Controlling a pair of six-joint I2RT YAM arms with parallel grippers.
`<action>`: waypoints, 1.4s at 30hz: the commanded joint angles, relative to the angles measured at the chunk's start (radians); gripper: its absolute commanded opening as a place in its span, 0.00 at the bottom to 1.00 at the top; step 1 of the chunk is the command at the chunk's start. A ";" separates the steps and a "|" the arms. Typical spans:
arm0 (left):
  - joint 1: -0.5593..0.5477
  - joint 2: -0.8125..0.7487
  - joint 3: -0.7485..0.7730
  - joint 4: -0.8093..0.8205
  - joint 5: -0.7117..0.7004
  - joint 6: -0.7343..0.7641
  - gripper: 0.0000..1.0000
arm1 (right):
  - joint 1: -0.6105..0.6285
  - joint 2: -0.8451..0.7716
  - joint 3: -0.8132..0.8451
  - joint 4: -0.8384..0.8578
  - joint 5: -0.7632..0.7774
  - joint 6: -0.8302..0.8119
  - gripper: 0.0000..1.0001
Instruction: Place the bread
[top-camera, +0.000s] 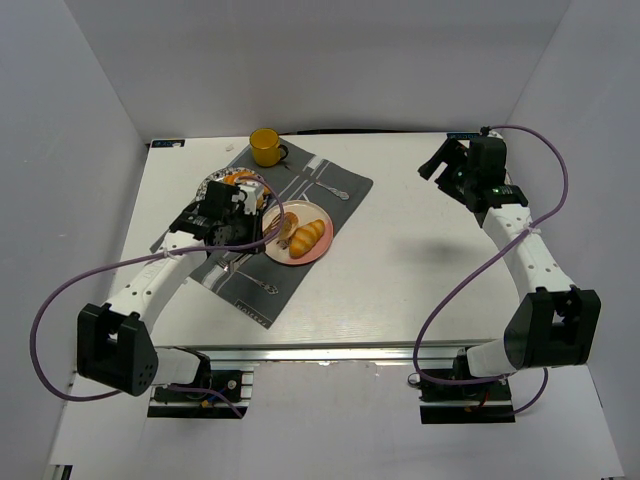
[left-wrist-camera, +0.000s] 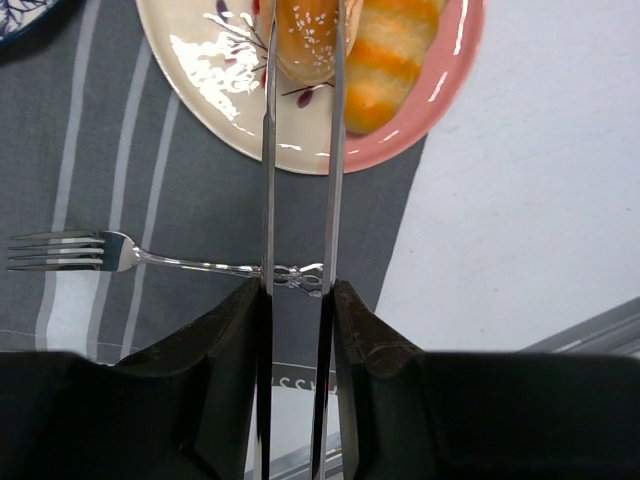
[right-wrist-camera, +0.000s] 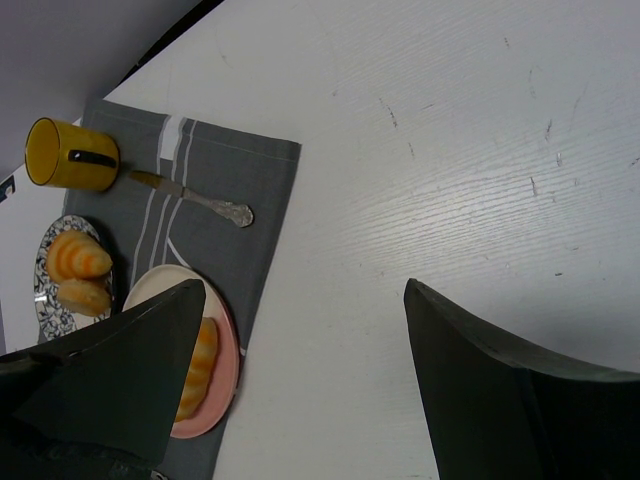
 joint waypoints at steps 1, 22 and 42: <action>-0.011 -0.012 -0.012 0.019 -0.064 0.012 0.42 | -0.002 0.014 0.000 0.031 -0.008 0.007 0.87; -0.029 -0.035 0.060 -0.042 -0.123 0.019 0.60 | 0.004 0.029 0.003 0.037 -0.009 0.009 0.87; -0.477 -0.043 0.008 0.341 -0.165 -0.198 0.56 | 0.008 -0.153 -0.057 0.019 0.196 0.084 0.87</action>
